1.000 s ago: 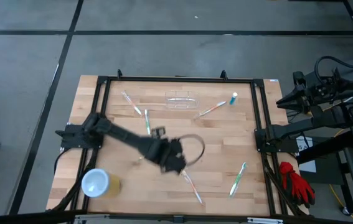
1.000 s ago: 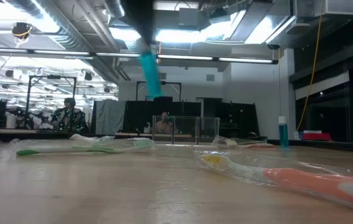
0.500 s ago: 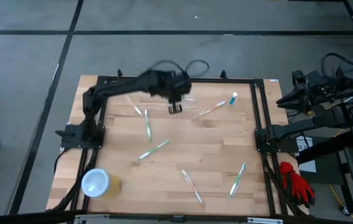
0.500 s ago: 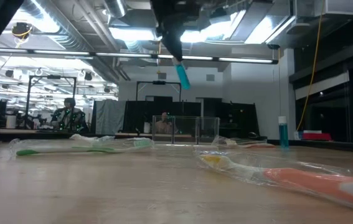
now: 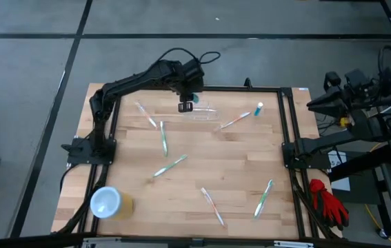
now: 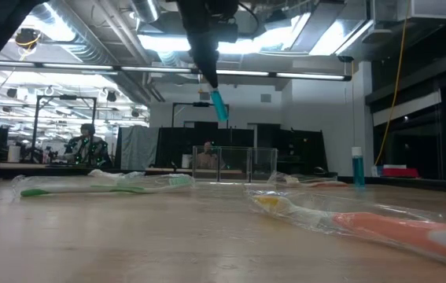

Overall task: Pick & Place toothbrushing station
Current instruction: Put the bottom blue mouthwash into the transparent organizer

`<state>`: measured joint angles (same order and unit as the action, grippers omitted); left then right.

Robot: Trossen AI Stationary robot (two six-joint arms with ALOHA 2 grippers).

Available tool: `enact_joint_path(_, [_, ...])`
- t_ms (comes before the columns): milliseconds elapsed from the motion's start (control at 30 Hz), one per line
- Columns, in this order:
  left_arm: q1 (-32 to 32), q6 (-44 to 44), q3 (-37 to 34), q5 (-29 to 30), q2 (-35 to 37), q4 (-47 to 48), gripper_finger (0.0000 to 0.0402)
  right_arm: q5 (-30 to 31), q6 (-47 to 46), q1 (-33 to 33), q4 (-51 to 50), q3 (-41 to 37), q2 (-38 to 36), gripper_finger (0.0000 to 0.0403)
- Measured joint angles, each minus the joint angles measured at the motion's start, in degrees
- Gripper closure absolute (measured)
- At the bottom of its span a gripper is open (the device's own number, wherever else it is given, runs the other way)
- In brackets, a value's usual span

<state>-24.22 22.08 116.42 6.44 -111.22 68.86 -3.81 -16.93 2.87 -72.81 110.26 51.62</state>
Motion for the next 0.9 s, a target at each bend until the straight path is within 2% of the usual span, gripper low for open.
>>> enact_joint_path(200, [0.3,-0.7,1.1,-1.9,-0.8,1.3,0.0308,3.4,-0.4,0.0,0.7,0.0,0.9,0.0341])
enact_joint_path(367, [0.0,-0.5,3.7,-2.0,-2.8,5.2,0.0308,3.6,-0.7,0.0,0.9,0.0,1.7,0.0341])
enact_joint_path(700, [0.0,0.8,18.8,-3.4,-12.0,9.6,0.0308,3.4,-0.9,0.0,2.3,0.0,1.9,0.0341])
enact_joint_path(767, [0.0,1.3,17.1,-3.9,-12.4,9.6,0.0308,3.4,-0.8,0.0,2.5,0.0,1.9,0.0341])
enact_joint_path(900, [0.0,1.7,18.3,-3.7,-13.6,10.3,0.0308,3.2,-0.8,0.0,2.6,0.0,1.9,0.0341])
